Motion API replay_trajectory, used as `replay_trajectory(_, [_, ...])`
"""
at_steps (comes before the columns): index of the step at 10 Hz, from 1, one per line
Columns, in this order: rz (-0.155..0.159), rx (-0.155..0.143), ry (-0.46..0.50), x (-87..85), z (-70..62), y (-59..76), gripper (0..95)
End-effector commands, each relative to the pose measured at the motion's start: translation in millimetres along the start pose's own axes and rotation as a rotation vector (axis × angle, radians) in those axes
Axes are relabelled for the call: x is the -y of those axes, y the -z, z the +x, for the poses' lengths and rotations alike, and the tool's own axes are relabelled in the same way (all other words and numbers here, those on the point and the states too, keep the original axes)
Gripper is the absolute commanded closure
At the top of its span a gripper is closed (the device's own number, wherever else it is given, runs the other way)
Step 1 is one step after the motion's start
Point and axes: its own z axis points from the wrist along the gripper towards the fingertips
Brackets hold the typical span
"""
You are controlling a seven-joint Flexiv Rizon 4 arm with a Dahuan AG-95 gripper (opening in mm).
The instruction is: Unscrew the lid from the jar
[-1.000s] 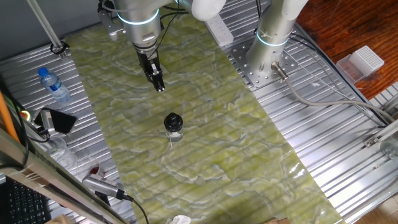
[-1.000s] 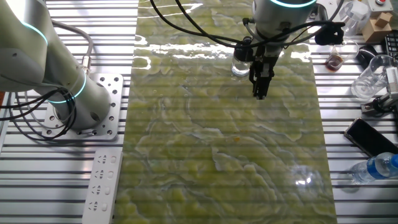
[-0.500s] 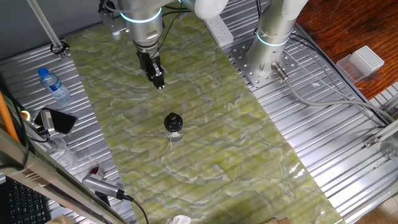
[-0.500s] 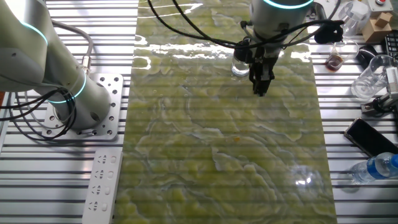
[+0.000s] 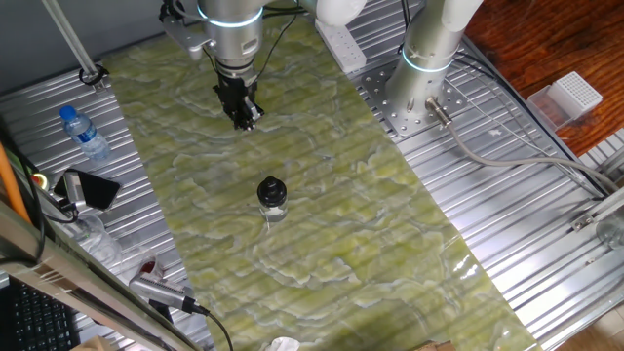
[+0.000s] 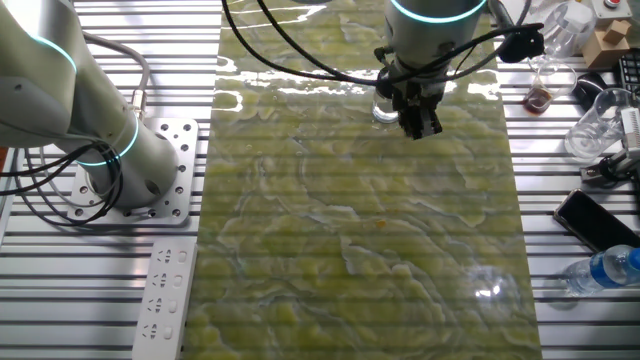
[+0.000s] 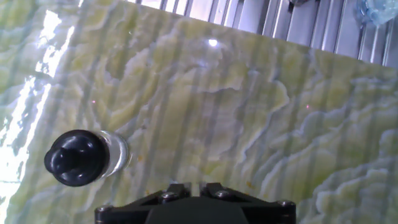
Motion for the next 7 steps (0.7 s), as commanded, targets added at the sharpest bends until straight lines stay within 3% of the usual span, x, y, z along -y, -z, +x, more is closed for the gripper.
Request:
replay_trajectory(1, [0.003,-0.011,-0.023,-1.3,-0.4,0.6,95.0])
replay_trajectory(3, [-0.004,-0.038,-0.024,-5.3,-2.2,5.1,95.0])
replay_trajectory(4, [-0.01,-0.064,-0.037,-7.8,-3.5,6.4,76.0])
replay_trajectory(6, [-0.012,-0.07,-0.053,-12.0,-5.8,5.8,76.0])
replay_trajectory(7, [-0.011,-0.07,-0.061,-16.5,-8.3,3.7,57.0])
